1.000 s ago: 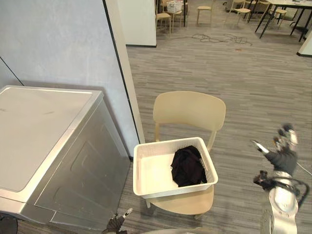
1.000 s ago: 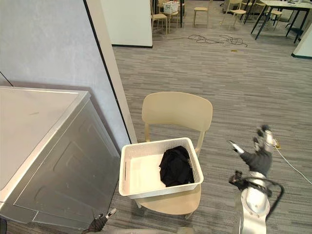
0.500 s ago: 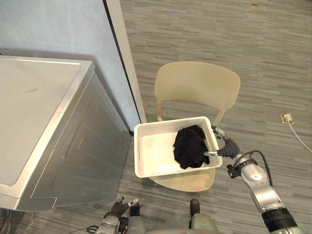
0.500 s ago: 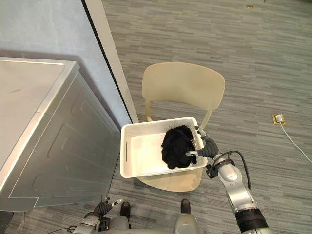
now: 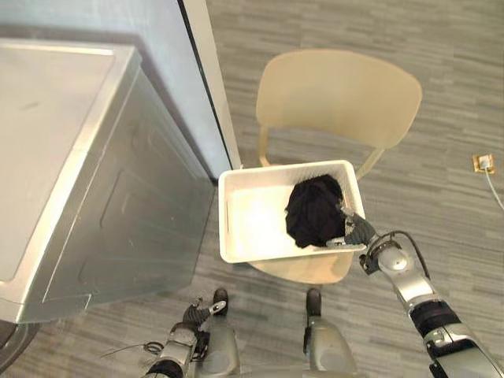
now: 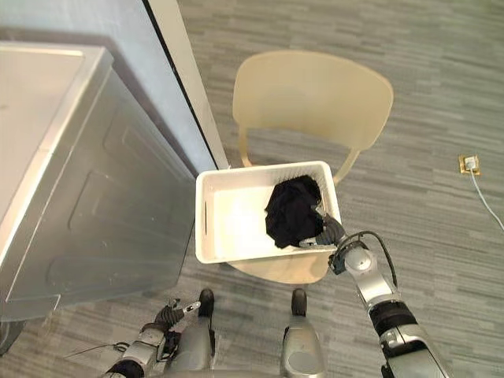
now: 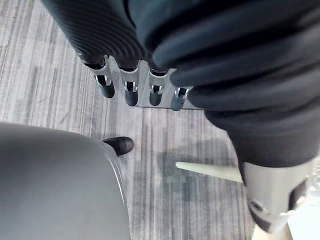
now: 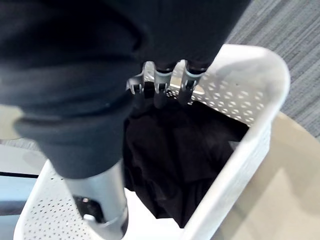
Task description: Pick up the laundry basket with both hands and put the clothes into the washing machine.
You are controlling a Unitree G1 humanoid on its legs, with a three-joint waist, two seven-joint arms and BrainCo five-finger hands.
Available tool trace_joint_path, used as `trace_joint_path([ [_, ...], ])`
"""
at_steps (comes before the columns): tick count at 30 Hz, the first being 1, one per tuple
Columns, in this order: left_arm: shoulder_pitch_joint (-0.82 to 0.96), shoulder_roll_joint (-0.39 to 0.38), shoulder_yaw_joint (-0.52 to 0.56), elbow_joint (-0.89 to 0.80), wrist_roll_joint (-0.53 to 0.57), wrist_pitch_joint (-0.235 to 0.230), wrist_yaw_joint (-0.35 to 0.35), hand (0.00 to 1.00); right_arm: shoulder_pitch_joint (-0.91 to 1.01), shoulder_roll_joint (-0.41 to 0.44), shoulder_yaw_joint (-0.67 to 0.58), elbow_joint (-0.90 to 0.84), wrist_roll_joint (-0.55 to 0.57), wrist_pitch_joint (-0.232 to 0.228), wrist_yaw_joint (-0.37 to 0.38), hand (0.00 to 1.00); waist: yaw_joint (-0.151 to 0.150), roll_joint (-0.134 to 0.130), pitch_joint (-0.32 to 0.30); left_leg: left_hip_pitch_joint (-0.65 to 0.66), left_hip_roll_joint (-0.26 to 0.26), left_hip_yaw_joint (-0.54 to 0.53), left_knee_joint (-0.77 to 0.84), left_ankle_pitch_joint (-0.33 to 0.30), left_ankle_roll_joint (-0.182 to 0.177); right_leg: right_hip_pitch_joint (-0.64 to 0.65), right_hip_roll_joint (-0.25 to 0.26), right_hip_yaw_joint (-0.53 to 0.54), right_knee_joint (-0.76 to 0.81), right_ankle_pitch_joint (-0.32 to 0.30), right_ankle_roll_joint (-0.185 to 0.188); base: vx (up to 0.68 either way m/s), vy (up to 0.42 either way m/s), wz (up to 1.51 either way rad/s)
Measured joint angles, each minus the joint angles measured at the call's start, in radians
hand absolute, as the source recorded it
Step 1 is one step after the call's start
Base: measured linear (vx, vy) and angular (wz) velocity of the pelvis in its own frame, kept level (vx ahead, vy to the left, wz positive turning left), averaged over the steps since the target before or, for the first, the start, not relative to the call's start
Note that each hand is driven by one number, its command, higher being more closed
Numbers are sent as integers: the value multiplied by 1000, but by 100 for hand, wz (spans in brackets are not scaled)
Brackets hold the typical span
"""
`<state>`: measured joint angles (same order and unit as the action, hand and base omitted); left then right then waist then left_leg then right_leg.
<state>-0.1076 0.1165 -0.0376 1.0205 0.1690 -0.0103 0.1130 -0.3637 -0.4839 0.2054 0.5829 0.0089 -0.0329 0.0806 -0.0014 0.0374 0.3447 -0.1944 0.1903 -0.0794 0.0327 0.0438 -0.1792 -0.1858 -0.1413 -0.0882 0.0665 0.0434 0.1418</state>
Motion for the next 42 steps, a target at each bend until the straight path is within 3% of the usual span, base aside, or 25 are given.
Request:
trace_joint_path([
  [5, -30, 1, -2, -11, -2, 0, 16, 0, -80, 6, -32, 73, 25, -1, -45, 0, 17, -3, 43, -27, -1, -11, -25, 32, 0, -34, 0, -1, 1, 15, -2, -94, -4, 4],
  [9, -59, 7, -3, -48, -48, -9, 38, 0, -185, 6, -88, 148, 42, 1, -90, 0, 24, -4, 119, -63, -2, -42, -34, 60, -1, -57, 1, -24, 7, 25, -4, -88, -8, 17],
  [17, -78, 15, -43, -68, -104, -18, 85, 0, -370, 3, -163, 355, 102, 11, -184, 0, 52, -3, 124, -142, -2, -86, -68, 102, -3, -136, 0, -55, 37, 23, -6, -26, -23, 14],
  [21, -108, -1, -47, -67, -141, -17, 109, 0, -416, 7, -231, 483, 188, 13, -227, 0, 91, 4, 129, -192, -3, -115, -69, 115, -4, -179, -2, -79, 58, 15, -7, -28, -25, 17],
  [30, -157, -59, -31, -99, -180, -16, 136, 0, -419, 29, -286, 489, 198, 5, -306, 0, 125, 2, 138, -292, -34, -203, -67, 137, -6, -307, -53, -144, 257, -100, -6, -7, -40, 30],
  [31, -157, -62, -31, -106, -181, -16, 140, 0, -418, 30, -284, 488, 183, 5, -307, 100, 126, 2, 138, -295, -35, -209, -67, 137, -6, -310, -55, -150, 266, -107, -8, 11, -40, 20],
  [38, -159, -84, -19, -120, -198, -16, 153, 0, -390, 37, -280, 484, 99, 4, -303, 100, 129, -6, 139, -299, -43, -242, -51, 140, -11, -326, -72, -176, 362, -172, -19, 7, -73, 17],
  [42, -159, -84, -9, -117, -200, -15, 157, 0, -363, 77, -293, 492, 105, 21, -292, 100, 131, -7, 139, -292, -43, -245, -47, 140, -11, -326, -75, -177, 386, -188, -22, -22, -69, 4],
])
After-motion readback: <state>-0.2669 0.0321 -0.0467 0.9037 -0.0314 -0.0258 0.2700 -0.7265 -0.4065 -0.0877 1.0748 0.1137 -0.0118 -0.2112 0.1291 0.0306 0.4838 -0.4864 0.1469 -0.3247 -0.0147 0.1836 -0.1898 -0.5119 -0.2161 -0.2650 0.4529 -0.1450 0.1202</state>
